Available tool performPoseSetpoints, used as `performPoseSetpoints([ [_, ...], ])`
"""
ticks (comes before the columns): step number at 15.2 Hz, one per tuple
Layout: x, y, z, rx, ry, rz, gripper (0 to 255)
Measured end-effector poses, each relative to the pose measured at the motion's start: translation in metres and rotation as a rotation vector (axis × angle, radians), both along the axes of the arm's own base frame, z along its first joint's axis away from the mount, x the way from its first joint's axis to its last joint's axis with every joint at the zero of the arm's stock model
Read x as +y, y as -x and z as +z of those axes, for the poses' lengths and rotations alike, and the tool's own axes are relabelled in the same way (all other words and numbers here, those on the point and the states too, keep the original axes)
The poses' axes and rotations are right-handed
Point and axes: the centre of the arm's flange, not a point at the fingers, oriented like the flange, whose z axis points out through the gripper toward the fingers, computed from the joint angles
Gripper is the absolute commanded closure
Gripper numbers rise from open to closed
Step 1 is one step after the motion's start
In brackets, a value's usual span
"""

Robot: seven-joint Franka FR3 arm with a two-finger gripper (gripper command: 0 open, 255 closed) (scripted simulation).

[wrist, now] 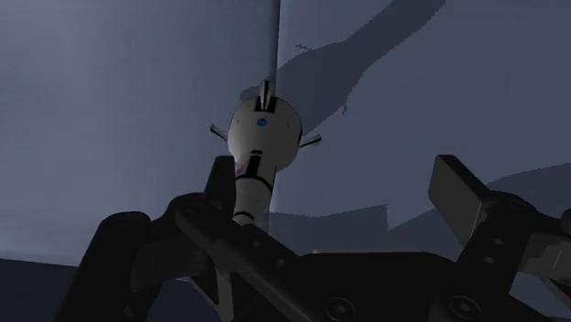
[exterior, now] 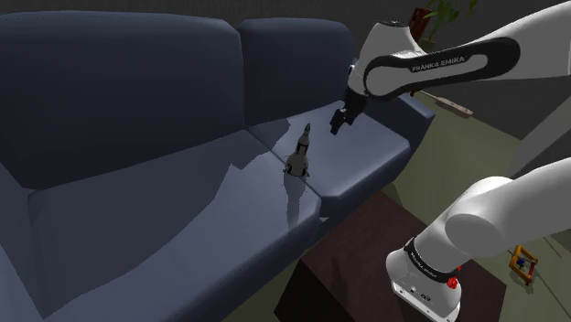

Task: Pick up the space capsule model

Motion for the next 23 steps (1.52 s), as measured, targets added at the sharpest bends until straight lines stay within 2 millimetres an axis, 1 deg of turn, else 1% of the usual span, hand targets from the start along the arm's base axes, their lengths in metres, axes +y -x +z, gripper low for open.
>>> performPoseSetpoints([
  [3, -0.017, -0.022, -0.021, -0.043, -0.003, 0.000, 0],
  [5, -0.023, -0.038, -0.034, -0.071, -0.005, 0.000, 0],
  [7, -0.029, -0.060, -0.047, -0.100, -0.007, 0.000, 0],
  [12, -0.051, -0.107, -0.079, -0.171, -0.013, 0.000, 0],
  [17, -0.073, -0.148, -0.103, -0.242, -0.017, 0.000, 0],
  [20, -0.077, -0.159, -0.121, -0.256, -0.018, 0.000, 0],
  [23, -0.078, -0.161, -0.137, -0.257, -0.018, 0.000, 0],
])
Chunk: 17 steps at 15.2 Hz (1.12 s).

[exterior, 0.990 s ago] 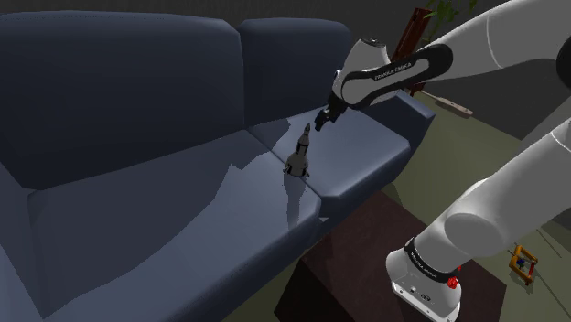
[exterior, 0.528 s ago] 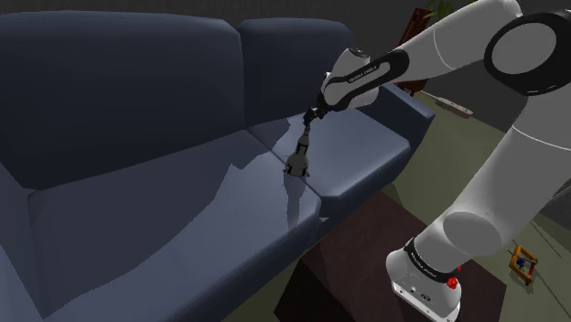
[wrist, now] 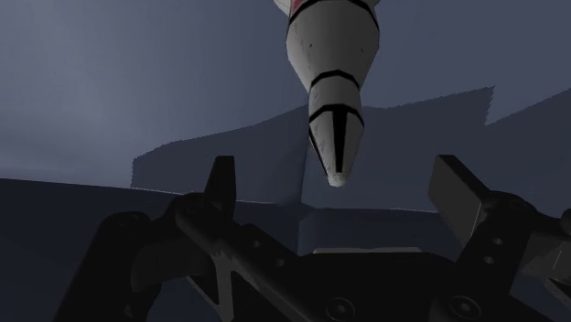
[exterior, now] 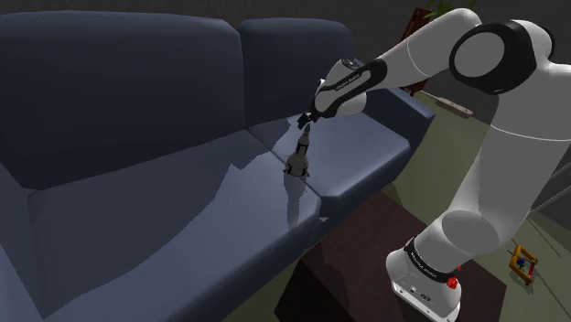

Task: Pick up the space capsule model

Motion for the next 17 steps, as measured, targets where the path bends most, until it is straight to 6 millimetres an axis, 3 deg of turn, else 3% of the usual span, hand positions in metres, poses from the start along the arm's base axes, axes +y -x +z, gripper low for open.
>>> performPoseSetpoints([
  [3, 0.0008, 0.0007, -0.0118, 0.000, 0.000, 0.000, 0],
  [4, 0.0006, 0.0003, -0.0130, 0.000, 0.000, 0.000, 255],
  [14, 0.0002, -0.0003, -0.0138, -0.002, 0.000, 0.000, 255],
  [17, 0.0004, 0.0008, -0.0046, 0.001, 0.000, 0.000, 255],
])
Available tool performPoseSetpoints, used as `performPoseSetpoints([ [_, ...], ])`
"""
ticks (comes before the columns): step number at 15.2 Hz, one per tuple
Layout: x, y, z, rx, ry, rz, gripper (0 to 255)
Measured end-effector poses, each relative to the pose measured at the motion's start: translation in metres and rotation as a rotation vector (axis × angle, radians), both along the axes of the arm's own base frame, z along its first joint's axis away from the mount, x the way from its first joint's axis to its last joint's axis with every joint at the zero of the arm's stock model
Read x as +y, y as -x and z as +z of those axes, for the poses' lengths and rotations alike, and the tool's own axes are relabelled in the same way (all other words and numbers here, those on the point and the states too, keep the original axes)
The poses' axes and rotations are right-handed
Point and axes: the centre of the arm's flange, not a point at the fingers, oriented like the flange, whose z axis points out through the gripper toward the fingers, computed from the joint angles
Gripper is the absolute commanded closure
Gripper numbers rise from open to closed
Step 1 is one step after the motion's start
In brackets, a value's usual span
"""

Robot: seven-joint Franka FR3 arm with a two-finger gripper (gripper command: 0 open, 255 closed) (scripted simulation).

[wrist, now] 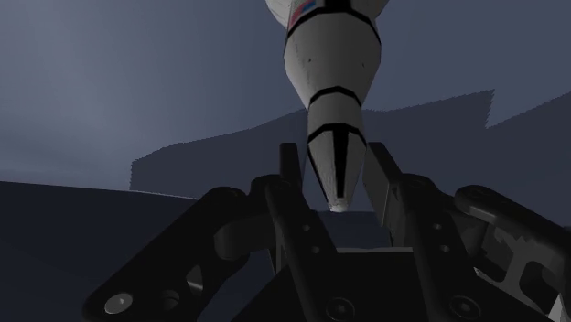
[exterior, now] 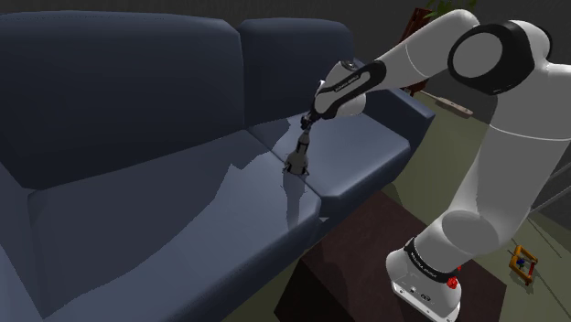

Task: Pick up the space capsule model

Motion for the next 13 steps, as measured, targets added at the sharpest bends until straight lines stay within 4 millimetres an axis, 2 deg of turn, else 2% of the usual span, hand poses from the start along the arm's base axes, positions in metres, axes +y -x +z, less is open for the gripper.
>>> performPoseSetpoints([
  [13, 0.000, 0.000, 0.065, 0.000, 0.000, 0.000, 255],
])
